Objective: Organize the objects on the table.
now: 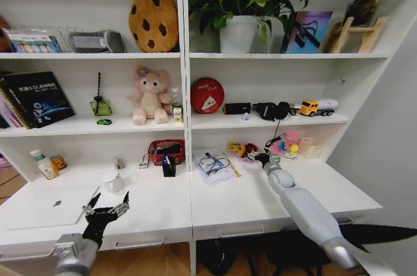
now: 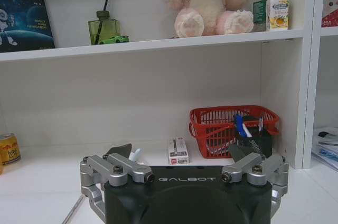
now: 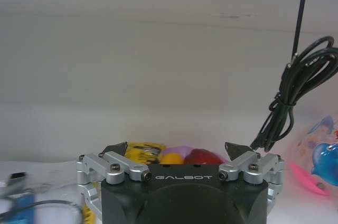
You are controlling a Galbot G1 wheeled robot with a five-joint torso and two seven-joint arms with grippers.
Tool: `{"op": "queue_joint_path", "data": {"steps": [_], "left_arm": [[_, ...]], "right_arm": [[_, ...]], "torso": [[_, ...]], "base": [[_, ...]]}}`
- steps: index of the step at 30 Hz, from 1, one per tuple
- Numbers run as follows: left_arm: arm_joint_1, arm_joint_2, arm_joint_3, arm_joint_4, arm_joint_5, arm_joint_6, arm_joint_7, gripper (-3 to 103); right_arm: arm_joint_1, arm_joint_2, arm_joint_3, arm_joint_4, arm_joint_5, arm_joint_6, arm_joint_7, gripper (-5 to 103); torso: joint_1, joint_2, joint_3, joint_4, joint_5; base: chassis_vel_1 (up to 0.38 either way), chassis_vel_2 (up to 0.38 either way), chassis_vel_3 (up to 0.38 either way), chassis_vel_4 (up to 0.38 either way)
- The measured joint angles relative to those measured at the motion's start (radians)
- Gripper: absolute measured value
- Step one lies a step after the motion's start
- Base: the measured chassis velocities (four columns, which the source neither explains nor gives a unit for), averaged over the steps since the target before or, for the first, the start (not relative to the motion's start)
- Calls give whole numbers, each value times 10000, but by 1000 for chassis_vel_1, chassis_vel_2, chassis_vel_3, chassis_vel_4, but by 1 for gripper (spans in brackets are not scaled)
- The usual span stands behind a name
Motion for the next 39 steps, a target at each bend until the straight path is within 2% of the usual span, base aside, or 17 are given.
{"op": "queue_joint_path", "data": {"steps": [5, 6, 8, 10, 12, 14, 15, 18, 19, 21, 22, 24, 25, 27, 28, 30, 39], "left_arm": [[0, 0, 1, 0, 0, 0, 4, 100], [0, 0, 0, 0, 0, 0, 0, 100], [0, 0, 0, 0, 0, 0, 0, 100], [1, 0, 0, 0, 0, 0, 0, 100], [0, 0, 0, 0, 0, -1, 4, 100], [0, 0, -1, 0, 1, 0, 0, 100], [0, 0, -1, 0, 1, 0, 0, 100], [0, 0, -1, 0, 0, 0, -1, 100], [0, 0, -1, 0, 0, 0, -1, 100], [0, -1, -1, 0, 0, 0, -2, 100], [0, -1, -1, 0, 0, 0, -2, 100], [0, -1, 0, 0, 0, 0, 0, 100], [0, -1, 0, 0, 0, 0, 0, 100], [1, -1, 0, 0, 1, -1, -1, 100], [1, -1, 0, 0, 1, -1, -1, 100], [0, 0, 0, 0, 0, -1, 0, 100], [0, 0, 0, 0, 0, 0, 0, 100]], "right_arm": [[-1715, -459, 487, 2237, 787, -791, 708, 100], [-2212, -553, 675, 2978, 993, -1028, 1175, 100], [-3508, -716, 1346, 4620, 958, -1162, 1990, 100], [-4246, -765, 1844, 5289, 789, -1101, 2149, 100], [-4943, -769, 2314, 5825, 583, -1021, 2176, 100], [-6610, -642, 3633, 6982, -103, -737, 2033, 100], [-6610, -642, 3633, 6982, -103, -737, 2033, 100], [-9473, 41, 5758, 8318, -1342, -30, 1331, 100], [-9473, 41, 5758, 8318, -1342, -30, 1331, 100], [-11089, 776, 6865, 8890, -2036, 516, 685, 100], [-11089, 776, 6865, 8890, -2036, 516, 685, 100], [-12190, 1765, 7315, 9372, -2524, 991, 378, 100], [-12190, 1765, 7315, 9372, -2524, 991, 378, 100], [-12774, 2588, 7360, 9670, -2994, 1323, 277, 100], [-12774, 2588, 7360, 9670, -2994, 1323, 277, 100], [-13361, 3182, 7316, 10017, -3270, 1496, 168, 100], [-13509, 3369, 6977, 10396, -3215, 1278, 342, 100]], "torso": [[0, 0, 1, -10, 7], [-1, 1, 0, -10, 4], [0, 0, 0, -1, 3], [0, 0, 0, -1, 2], [-1, 1, -1, -3, 0], [0, 0, 0, -4, 3], [0, 0, 0, -4, 3], [-1, 1, -1, -7, 3], [-1, 1, -1, -7, 3], [-2, 2, -1, -11, 0], [-2, 2, -1, -11, 0], [-2, 2, -1, -5, 0], [-2, 2, -1, -5, 0], [-2, 2, -1, -4, 2], [-2, 2, -1, -4, 2], [-2, 1, 0, -3, 0], [1, 0, 1, -2, 3]], "base": [[0, 0, 0, 0], [0, 0, 0, 0], [0, 0, 0, 0], [0, 0, 0, 0], [0, 0, 0, 0], [0, 0, 0, 0], [0, 0, 0, 0], [0, 0, 0, 0], [0, 0, 0, 0], [0, 0, 0, 0], [0, 0, 0, 0], [0, 0, 0, 0], [0, 0, 0, 0], [0, 0, 0, 0], [0, 0, 0, 0], [0, 0, 0, 0], [0, 0, 0, 0]]}}
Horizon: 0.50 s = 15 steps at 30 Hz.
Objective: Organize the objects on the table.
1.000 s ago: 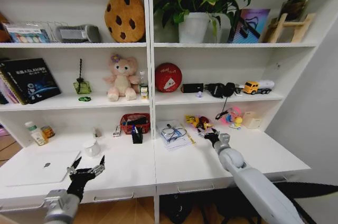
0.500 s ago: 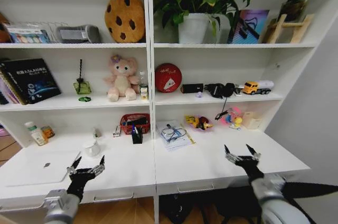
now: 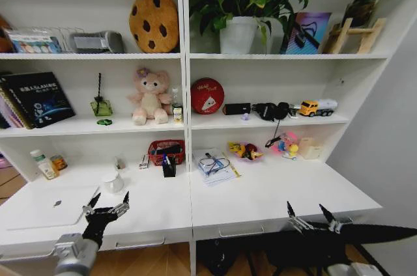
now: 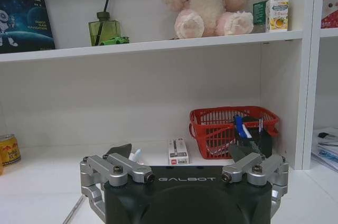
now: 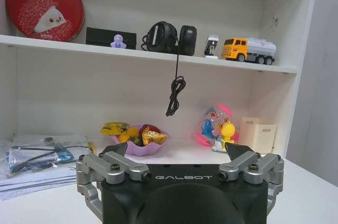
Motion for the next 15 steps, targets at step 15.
{"op": "queue_joint_path", "data": {"steps": [15], "left_arm": [[-1, 0, 0, 0, 0, 0, 0, 100]], "right_arm": [[93, -48, -47, -53, 42, -33, 31, 100]], "torso": [[0, 0, 0, -2, 0]], "base": [[0, 0, 0, 0]]}}
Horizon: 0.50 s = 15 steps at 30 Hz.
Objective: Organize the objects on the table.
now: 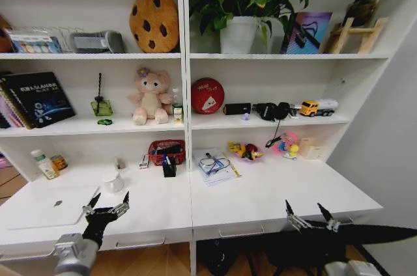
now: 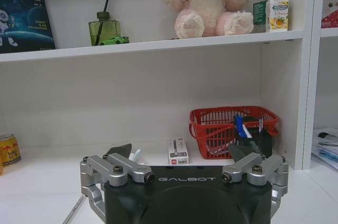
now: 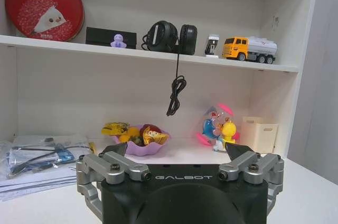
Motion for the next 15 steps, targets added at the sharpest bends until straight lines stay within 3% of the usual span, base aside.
{"op": "queue_joint_path", "data": {"steps": [7, 15], "left_arm": [[0, 0, 0, 0, 0, 0, 0, 100], [1, -1, 0, 0, 0, 0, 1, 100]], "right_arm": [[17, -9, -7, -18, 6, -7, 7, 100], [26, -13, -14, -25, 13, -11, 9, 100]], "torso": [[1, -1, 1, 1, 2], [0, -1, 1, 2, 0]], "base": [[20, 20, -10, -23], [159, 164, -170, -142]]}}
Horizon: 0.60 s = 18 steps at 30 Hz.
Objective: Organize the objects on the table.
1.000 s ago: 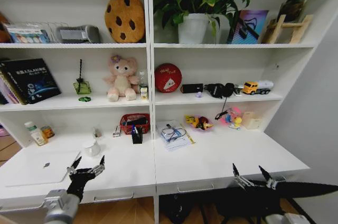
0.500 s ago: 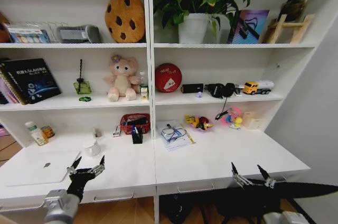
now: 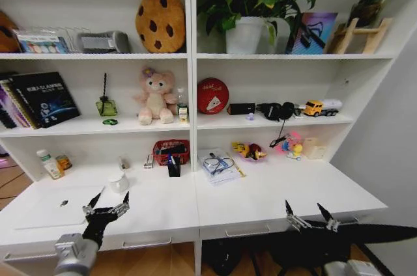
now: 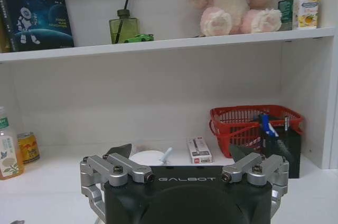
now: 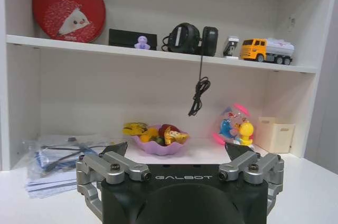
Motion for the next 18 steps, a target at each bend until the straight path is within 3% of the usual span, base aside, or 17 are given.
{"op": "queue_joint_path", "data": {"steps": [9, 18], "left_arm": [[0, 0, 1, 0, 0, 0, 0, 100], [-1, 1, -1, 0, 0, 0, -4, 100]], "right_arm": [[7, -1, -6, -7, 5, -2, 0, 100], [3, 1, -6, -11, 6, -2, 1, 100]], "torso": [[0, 0, -1, -1, 5], [-1, 2, -2, -3, -5]], "base": [[252, 246, -253, -243], [337, 344, -342, -328]]}}
